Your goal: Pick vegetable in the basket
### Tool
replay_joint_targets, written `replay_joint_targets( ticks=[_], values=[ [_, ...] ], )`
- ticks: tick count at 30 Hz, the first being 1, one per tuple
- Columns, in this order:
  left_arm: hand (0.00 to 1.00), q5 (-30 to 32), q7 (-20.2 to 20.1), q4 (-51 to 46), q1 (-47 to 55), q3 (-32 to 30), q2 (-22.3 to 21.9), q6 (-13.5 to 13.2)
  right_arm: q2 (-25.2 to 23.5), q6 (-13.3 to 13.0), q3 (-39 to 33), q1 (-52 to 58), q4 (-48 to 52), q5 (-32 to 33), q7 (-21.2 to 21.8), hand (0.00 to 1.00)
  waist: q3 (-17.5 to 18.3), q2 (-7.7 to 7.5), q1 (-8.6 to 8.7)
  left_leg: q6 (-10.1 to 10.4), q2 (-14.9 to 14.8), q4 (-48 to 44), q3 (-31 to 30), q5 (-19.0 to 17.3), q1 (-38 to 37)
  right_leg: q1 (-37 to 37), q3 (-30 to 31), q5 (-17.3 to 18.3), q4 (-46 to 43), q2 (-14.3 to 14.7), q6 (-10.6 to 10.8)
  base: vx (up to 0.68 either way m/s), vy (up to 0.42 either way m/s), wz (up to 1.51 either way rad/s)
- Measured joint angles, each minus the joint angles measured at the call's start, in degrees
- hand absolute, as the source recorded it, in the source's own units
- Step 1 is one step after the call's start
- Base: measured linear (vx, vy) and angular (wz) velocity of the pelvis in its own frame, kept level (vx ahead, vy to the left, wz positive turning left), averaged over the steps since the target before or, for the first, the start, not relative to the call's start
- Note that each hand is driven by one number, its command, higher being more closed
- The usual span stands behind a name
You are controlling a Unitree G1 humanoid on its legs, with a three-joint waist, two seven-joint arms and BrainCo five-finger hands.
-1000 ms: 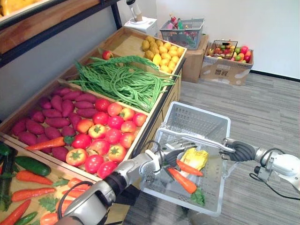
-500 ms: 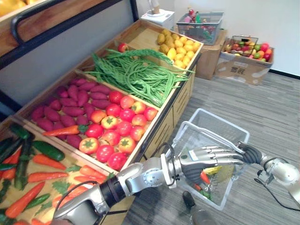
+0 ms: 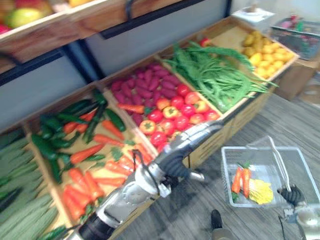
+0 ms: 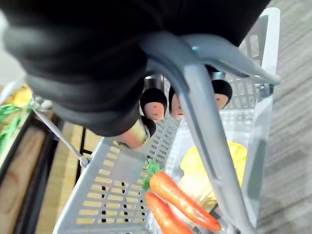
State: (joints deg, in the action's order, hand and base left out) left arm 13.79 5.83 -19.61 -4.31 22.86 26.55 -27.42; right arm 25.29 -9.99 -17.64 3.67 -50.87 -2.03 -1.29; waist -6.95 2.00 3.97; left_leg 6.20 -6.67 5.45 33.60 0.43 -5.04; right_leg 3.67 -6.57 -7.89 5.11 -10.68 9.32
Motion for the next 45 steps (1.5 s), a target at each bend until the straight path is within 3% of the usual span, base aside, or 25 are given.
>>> replay_joint_targets(
  ticks=[3,5,8,12,17,21,26,30,32,36,45],
  values=[
    [0.00,0.83,3.23,0.05,6.71,-8.85,-5.48,2.11,-4.85,0.53,-4.43,0.05,-8.94,1.91,-2.84,1.00,0.33,-0.48,-2.03,-1.06,0.35,-0.01,-7.16,1.24,2.55,-1.97,-7.24,0.10,-0.25,-1.11,-0.08,-0.03,-0.009,1.15],
    [0.00,1.27,5.63,0.13,10.90,-15.32,-9.56,4.04,-8.16,1.82,-5.81,0.15,-13.25,3.78,-3.71,1.00,0.84,-1.26,-4.16,-1.66,0.96,0.00,-11.06,2.27,4.84,-2.28,-11.19,0.33,-0.47,-1.77,-0.38,-0.04,0.001,0.90],
    [0.00,3.22,8.31,1.07,15.50,-22.81,-15.04,7.67,-11.77,2.20,-6.97,0.51,-15.63,6.51,-3.81,1.00,1.00,-3.13,-5.80,-2.16,1.58,0.05,-15.05,3.11,6.68,-2.98,-15.19,0.95,-0.69,-2.58,-0.33,-0.06,0.018,0.72],
    [0.00,3.37,11.37,10.72,17.80,-30.89,-18.91,11.06,-15.51,2.27,-9.00,1.04,-15.76,7.70,-4.01,1.00,1.96,-4.16,-5.92,-2.25,2.49,0.33,-18.51,3.86,7.95,-3.36,-18.37,2.84,-1.91,-3.51,-1.11,-0.06,0.052,0.48],
    [0.00,3.23,18.89,22.54,18.04,-42.13,-23.85,15.78,-18.67,2.33,-9.04,1.44,-15.76,7.65,-5.84,1.00,3.66,-4.77,-6.37,-2.25,3.06,0.40,-20.72,3.89,8.95,-3.99,-20.90,3.92,-1.42,-3.60,-1.24,-0.04,0.036,0.21],
    [0.00,3.17,22.37,32.46,17.73,-47.32,-24.33,16.89,-20.00,2.46,-8.97,1.65,-15.75,7.33,-6.03,1.00,4.29,-5.15,-6.40,-2.25,3.14,0.43,-21.37,3.89,8.79,-4.83,-21.55,3.95,-0.79,-3.43,-1.31,0.02,0.006,0.09],
    [0.00,1.84,24.62,53.54,17.60,-53.08,-24.13,19.29,-22.07,3.43,-8.98,1.71,-15.76,7.01,-8.02,1.00,5.26,-6.36,-6.13,-1.92,3.10,0.43,-21.35,3.61,8.67,-5.24,-21.47,3.74,0.13,-3.09,-1.60,0.07,-0.005,-0.01],
    [0.00,-3.07,21.81,66.47,18.03,-53.19,-23.64,19.28,-22.08,3.51,-8.95,1.52,-15.76,6.34,-8.21,1.00,5.27,-6.34,-5.72,-1.95,3.06,0.43,-20.37,3.16,7.11,-6.21,-20.83,3.82,0.24,-3.09,-1.50,0.07,-0.008,-0.12],
    [0.00,-5.00,15.71,75.09,17.82,-52.95,-22.86,20.07,-22.02,3.54,-8.95,1.13,-15.76,5.33,-7.99,1.00,5.15,-6.01,-5.40,-1.90,2.98,0.44,-19.36,2.68,5.77,-6.79,-19.63,3.93,0.22,-3.07,-1.34,0.04,-0.012,-0.26],
    [0.00,-8.06,5.72,79.56,17.85,-49.68,-22.57,21.77,-21.88,3.80,-8.68,0.89,-15.76,2.43,-6.71,1.00,5.08,-5.71,-4.94,-1.57,2.87,0.46,-18.15,2.22,4.71,-6.83,-18.17,4.27,-0.08,-3.10,-1.38,0.01,-0.011,-0.17],
    [0.00,-6.62,2.26,80.82,17.22,-40.47,-21.55,21.42,-21.28,4.17,-5.40,-0.10,-15.79,0.14,-5.64,1.00,4.87,-5.28,-4.22,-1.16,2.77,0.50,-16.65,1.56,3.46,-6.97,-16.64,4.60,-0.39,-3.15,-1.29,-0.02,-0.009,-0.08]
  ],
)
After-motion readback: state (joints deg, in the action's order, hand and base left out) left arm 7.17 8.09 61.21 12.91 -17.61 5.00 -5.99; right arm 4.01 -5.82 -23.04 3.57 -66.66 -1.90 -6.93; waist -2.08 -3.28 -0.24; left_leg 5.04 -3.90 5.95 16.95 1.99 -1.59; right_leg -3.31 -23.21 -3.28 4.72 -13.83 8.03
